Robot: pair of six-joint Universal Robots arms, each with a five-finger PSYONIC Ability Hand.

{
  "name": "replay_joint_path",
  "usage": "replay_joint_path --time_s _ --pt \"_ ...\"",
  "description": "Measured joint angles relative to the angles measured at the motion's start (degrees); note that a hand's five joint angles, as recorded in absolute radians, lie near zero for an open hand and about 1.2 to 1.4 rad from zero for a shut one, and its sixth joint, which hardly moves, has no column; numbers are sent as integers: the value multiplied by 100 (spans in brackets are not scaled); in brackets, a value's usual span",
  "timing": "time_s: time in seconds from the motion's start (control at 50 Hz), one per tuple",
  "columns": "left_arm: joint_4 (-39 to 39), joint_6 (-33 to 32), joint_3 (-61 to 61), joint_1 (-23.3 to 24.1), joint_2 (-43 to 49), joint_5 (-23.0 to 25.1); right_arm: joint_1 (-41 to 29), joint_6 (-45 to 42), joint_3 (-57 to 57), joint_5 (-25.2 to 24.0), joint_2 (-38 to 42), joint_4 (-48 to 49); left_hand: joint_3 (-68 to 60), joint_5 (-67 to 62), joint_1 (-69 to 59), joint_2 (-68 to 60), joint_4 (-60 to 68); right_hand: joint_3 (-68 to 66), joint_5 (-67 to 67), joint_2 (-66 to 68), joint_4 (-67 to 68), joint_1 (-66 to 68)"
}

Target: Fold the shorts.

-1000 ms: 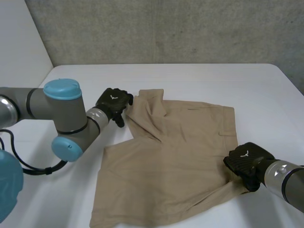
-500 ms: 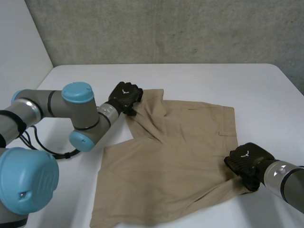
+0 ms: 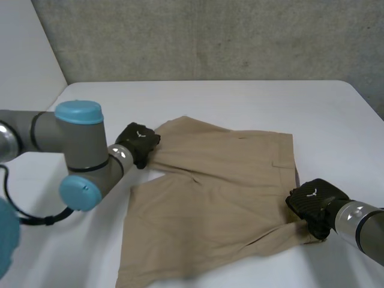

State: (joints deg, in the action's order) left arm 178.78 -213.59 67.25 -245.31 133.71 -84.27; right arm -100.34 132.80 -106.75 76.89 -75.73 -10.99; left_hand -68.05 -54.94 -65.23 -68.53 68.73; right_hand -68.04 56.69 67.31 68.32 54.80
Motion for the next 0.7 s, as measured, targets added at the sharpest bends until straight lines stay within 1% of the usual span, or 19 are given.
replay_joint_path --time_s 0.1,0.24,0.26,0.3,0.32,0.36,0.4,0.56,0.7 --pt "97 -61 681 70 -375 -32 -22 0 -20 6 19 -6 0 0 0 -5 1 0 0 0 0 0" --pt "355 -73 802 90 -215 -40 -36 0 -55 10 25 -16 49 10 15 54 -70 0 1 0 0 0" --pt "382 -73 780 90 -180 -44 -33 0 -59 10 25 -16 561 315 404 682 -619 0 6 0 0 0" --pt "413 -72 740 95 -130 -48 -25 0 -66 8 24 -17 1911 1610 1880 1973 -1991 0 6 0 0 0" --pt "421 -72 721 99 -116 -50 -21 0 -69 7 24 -17 1911 1610 1880 1973 -1991 0 6 0 0 0" --pt "439 -75 670 105 -136 -52 -11 0 -74 4 24 -16 3332 3038 3237 3408 -3433 0 7 0 0 0" --pt "455 -77 592 109 -215 -46 1 0 -79 -1 24 -13 3702 3450 3494 3772 -3812 0 13 0 0 0" --pt "562 -24 -34 43 -548 20 16 5 -70 -13 16 5 3782 3580 3498 3894 -3910 0 15 0 0 0" --pt "622 -20 -587 19 -114 94 16 56 -69 -26 15 10 3783 3580 3497 3896 -3910 0 15 0 0 0"
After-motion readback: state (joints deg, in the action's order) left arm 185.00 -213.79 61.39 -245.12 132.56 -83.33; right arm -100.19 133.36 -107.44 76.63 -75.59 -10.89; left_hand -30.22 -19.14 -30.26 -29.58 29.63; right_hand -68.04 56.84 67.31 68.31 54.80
